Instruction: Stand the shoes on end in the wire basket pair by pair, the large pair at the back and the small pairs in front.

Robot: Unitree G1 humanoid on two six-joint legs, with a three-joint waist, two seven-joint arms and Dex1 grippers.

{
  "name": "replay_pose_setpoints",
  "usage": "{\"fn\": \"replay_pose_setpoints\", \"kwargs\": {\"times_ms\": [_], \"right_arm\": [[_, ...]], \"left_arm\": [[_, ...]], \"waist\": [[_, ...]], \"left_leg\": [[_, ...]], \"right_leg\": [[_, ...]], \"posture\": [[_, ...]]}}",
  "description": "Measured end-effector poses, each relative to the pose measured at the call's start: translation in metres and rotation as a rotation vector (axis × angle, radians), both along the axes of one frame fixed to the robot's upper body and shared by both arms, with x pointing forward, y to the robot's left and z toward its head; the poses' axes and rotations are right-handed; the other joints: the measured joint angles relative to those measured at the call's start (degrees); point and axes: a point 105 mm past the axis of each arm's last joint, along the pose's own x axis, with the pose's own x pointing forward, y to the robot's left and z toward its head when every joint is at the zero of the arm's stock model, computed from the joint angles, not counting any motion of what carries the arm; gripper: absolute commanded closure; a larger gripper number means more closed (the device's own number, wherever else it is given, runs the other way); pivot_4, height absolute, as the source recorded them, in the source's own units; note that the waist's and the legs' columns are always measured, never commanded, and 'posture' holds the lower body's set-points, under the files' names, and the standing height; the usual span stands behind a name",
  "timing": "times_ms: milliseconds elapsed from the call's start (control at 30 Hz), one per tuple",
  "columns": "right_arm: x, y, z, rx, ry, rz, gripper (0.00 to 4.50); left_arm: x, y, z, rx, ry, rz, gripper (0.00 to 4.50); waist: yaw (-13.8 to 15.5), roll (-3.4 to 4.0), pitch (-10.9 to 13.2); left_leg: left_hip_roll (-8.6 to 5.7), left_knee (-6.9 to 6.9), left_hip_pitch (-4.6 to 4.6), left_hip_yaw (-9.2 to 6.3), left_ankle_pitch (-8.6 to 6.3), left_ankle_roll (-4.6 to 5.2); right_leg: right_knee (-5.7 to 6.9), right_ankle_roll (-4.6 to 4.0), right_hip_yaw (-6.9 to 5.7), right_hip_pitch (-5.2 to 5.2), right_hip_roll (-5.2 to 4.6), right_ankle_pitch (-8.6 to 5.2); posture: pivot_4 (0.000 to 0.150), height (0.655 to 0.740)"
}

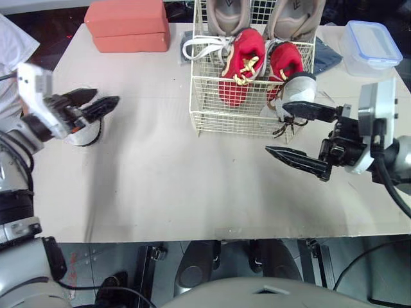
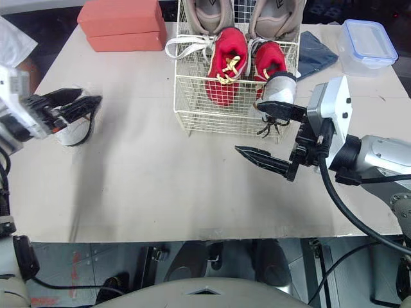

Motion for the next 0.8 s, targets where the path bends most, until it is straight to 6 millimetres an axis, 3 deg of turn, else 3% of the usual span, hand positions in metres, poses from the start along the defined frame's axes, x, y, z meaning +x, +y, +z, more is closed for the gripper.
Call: {"fn": "replay_pose_setpoints", "kwargs": {"times_ms": [33, 167, 267, 367, 467, 667, 700, 767, 800], "right_arm": [[0.001, 0.001, -0.001, 0.001, 0.0, 0.005, 0.05], [0.007, 0.002, -0.004, -0.001, 0.009, 0.008, 0.05], [0.007, 0.005, -0.002, -0.003, -0.006, 0.019, 0.05], [0.009, 0.004, -0.003, -0.003, -0.008, 0.01, 0.05], [0.01, 0.004, -0.004, 0.0, -0.008, 0.005, 0.05], [0.011, 0.003, -0.006, 0.006, -0.005, -0.005, 0.05], [0.011, 0.003, -0.006, 0.007, -0.005, -0.008, 0.0], [0.012, 0.002, -0.007, 0.007, -0.003, -0.013, 0.0], [0.012, 0.002, -0.008, 0.006, -0.001, -0.016, 0.0]], "left_arm": [[-0.002, 0.014, -0.011, -0.011, 0.032, 0.039, 0.0], [0.003, 0.032, -0.031, -0.052, 0.081, 0.082, 0.0], [0.008, 0.054, -0.023, -0.057, 0.062, 0.186, 0.0], [0.013, 0.068, -0.017, -0.011, 0.046, 0.289, 0.0], [0.015, 0.072, -0.026, 0.027, 0.083, 0.329, 0.0], [0.029, 0.058, -0.055, 0.082, 0.169, 0.345, 0.0], [0.031, 0.058, -0.056, 0.09, 0.167, 0.366, 0.53], [0.033, 0.06, -0.054, 0.098, 0.161, 0.393, 0.92], [0.034, 0.061, -0.053, 0.1, 0.158, 0.402, 1.59]], "waist": [[0.07, -0.01, 0.0], [0.88, -0.27, -0.04], [0.84, -0.74, -0.08], [0.84, -0.76, -0.09], [0.75, -0.76, -0.09], [0.8, -0.8, -0.11], [0.76, -0.81, -0.11], [0.71, -0.8, -0.11], [0.6, -0.81, -0.11]], "left_leg": [[0.0, -0.01, -0.01, 0.0, 0.0, 0.0], [-0.02, 0.02, -0.05, 0.0, -0.01, 0.01], [-0.03, 0.01, -0.08, 0.0, -0.01, 0.02], [-0.05, 0.01, -0.07, 0.0, -0.03, 0.03], [-0.05, 0.0, -0.07, 0.0, -0.03, 0.03], [-0.05, 0.01, -0.1, 0.0, -0.03, 0.03], [-0.05, 0.01, -0.1, 0.0, -0.03, 0.03], [-0.05, 0.0, -0.08, 0.0, -0.03, 0.03], [-0.04, -0.01, -0.08, 0.0, -0.03, 0.03]], "right_leg": [[0.0, 0.0, -0.02, 0.0, 0.0, 0.0], [0.02, 0.0, -0.16, -0.02, 0.0, 0.0], [0.01, 0.0, -0.18, -0.04, 0.01, 0.01], [0.02, 0.01, -0.16, -0.05, -0.05, 0.01], [0.05, 0.0, -0.16, -0.06, -0.06, 0.01], [0.05, 0.01, -0.15, -0.07, -0.09, 0.01], [0.06, 0.01, -0.15, -0.07, -0.09, 0.01], [0.08, 0.01, -0.14, -0.08, -0.1, 0.01], [0.09, 0.01, -0.14, -0.09, -0.09, 0.01]], "posture": [[0.15, 0.74], [0.15, 0.74], [0.15, 0.74], [0.15, 0.74], [0.15, 0.74], [0.15, 0.74], [0.15, 0.74], [0.15, 0.74], [0.15, 0.74]]}}
